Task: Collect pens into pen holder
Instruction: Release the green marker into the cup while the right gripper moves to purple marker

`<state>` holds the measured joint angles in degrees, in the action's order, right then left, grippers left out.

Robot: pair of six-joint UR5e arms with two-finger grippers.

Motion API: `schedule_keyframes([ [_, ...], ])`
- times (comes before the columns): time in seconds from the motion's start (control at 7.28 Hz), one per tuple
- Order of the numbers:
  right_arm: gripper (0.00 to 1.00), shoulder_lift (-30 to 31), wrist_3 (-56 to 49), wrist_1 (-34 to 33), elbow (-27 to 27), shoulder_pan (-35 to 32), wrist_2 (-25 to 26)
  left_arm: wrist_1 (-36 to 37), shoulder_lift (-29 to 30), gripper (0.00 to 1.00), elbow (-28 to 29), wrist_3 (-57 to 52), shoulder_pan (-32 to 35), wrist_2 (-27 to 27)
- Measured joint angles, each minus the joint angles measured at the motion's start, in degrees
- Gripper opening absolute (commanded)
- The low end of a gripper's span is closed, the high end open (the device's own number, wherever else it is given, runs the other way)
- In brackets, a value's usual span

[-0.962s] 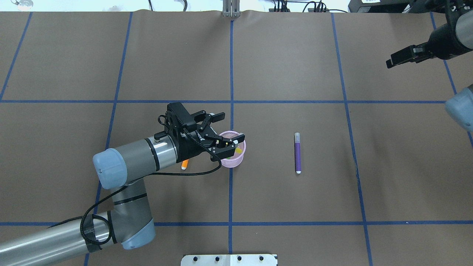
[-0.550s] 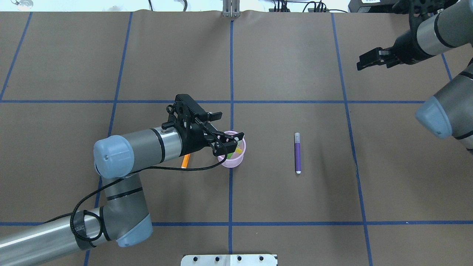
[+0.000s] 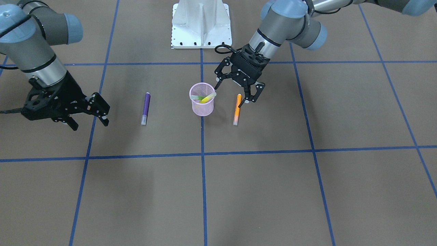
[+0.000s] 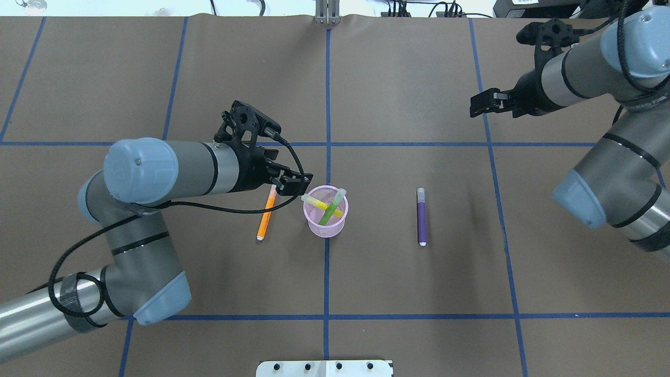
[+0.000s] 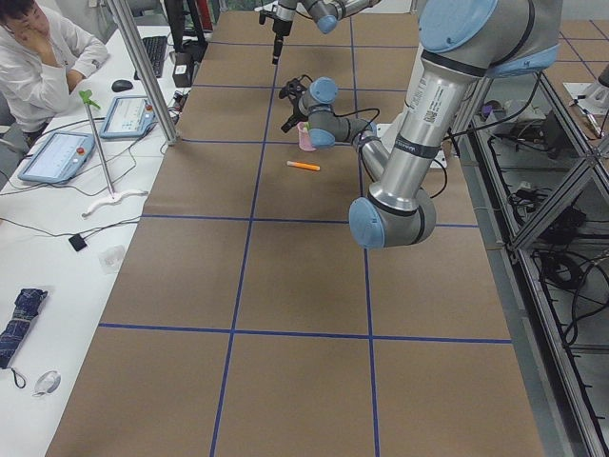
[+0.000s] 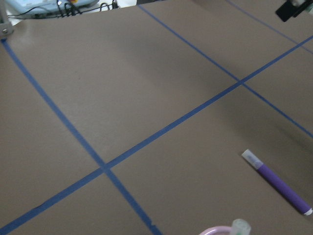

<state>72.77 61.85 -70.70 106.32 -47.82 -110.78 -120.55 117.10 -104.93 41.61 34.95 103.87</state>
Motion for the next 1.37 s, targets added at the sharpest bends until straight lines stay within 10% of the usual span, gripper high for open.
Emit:
schedule_keyframes([
  [0.69,0.97,-0.09,8.54,-6.14,0.29,15.8,14.62,10.54,-6.24,1.0,-8.96,-0.02,7.35,9.88],
  [1.37,0.96,-2.84,6.98,-11.96,-2.38,17.59,7.91,10.53,-6.43,1.0,-9.77,0.28,7.41,9.39],
])
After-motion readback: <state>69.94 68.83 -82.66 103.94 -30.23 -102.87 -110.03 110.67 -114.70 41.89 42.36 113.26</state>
